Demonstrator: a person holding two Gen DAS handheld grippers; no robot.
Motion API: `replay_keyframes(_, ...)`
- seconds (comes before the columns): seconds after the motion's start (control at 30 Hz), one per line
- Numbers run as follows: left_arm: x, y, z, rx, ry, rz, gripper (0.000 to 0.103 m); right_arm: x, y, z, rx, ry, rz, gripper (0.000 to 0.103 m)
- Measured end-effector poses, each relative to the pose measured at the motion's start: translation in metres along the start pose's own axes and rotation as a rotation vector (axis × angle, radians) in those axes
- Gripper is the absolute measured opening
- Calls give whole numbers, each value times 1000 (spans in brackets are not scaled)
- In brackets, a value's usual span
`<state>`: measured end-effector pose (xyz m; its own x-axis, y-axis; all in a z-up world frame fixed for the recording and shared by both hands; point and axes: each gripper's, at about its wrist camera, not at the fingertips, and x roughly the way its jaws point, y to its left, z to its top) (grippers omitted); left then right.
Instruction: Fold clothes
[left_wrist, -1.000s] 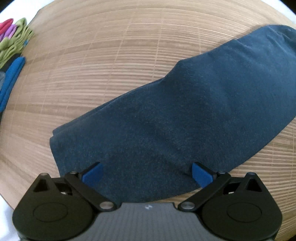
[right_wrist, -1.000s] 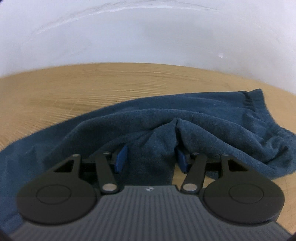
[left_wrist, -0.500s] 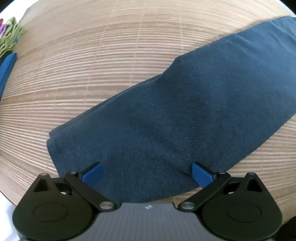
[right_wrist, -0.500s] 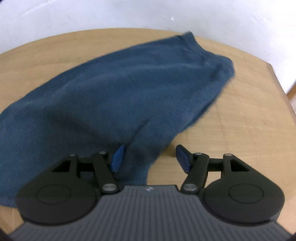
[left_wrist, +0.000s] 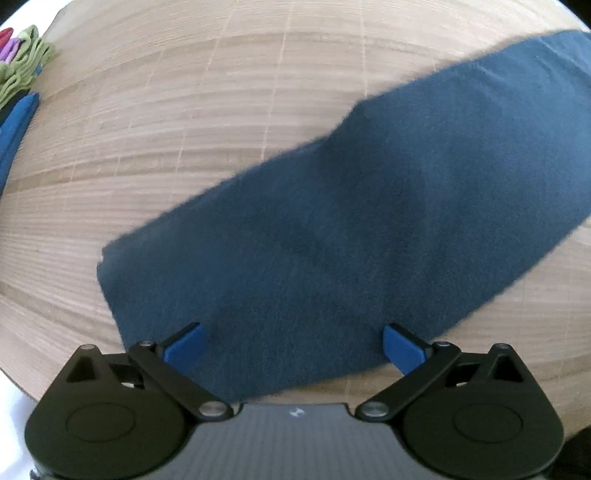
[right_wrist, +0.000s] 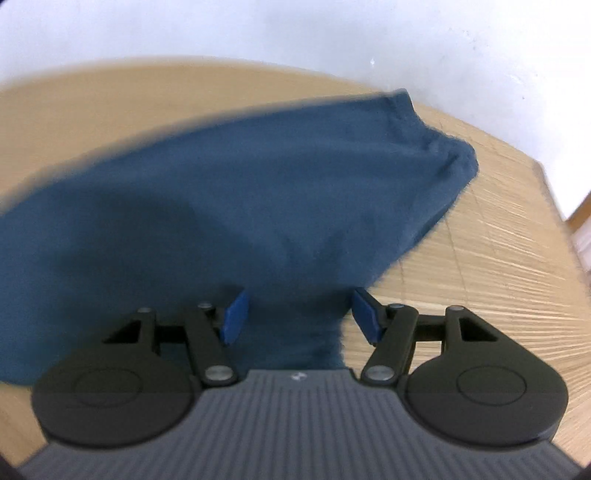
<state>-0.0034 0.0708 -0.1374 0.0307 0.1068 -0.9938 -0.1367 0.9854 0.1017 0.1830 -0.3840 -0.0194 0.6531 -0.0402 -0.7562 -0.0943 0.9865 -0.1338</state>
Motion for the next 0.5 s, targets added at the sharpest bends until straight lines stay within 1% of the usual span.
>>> replay_keyframes(0.07,2,0,-10,14,27,11,102,-2,-13,0,107,10,-20,86)
replay_keyframes(0.1,-2,-2,-14,40,6,19,95,-7,-13,1,140,15,-39,86)
replay_keyframes(0.13,-8,-4,-12,78,-36,32,92,-15,-6,2,122,-4,-66,86)
replay_keyframes(0.2,-21,-8,-9,153,-120,58,94,-31,19,0,40,-76,-98,86)
replay_keyframes(0.23,-28,-11,-8,191,-162,71,95,-40,33,-3,14,-107,-88,86)
replay_keyframes(0.27,-34,-13,-6,229,-203,84,96,-49,48,-5,-9,-137,-74,86)
replay_keyframes(0.33,-38,-11,4,303,-242,78,96,-64,85,-10,-44,-179,-8,86)
replay_keyframes(0.43,-38,-21,19,400,-276,89,95,-92,144,-28,-98,-206,97,86)
replay_keyframes(0.5,-36,-9,21,453,-312,68,96,-107,180,-43,-110,-221,158,86)
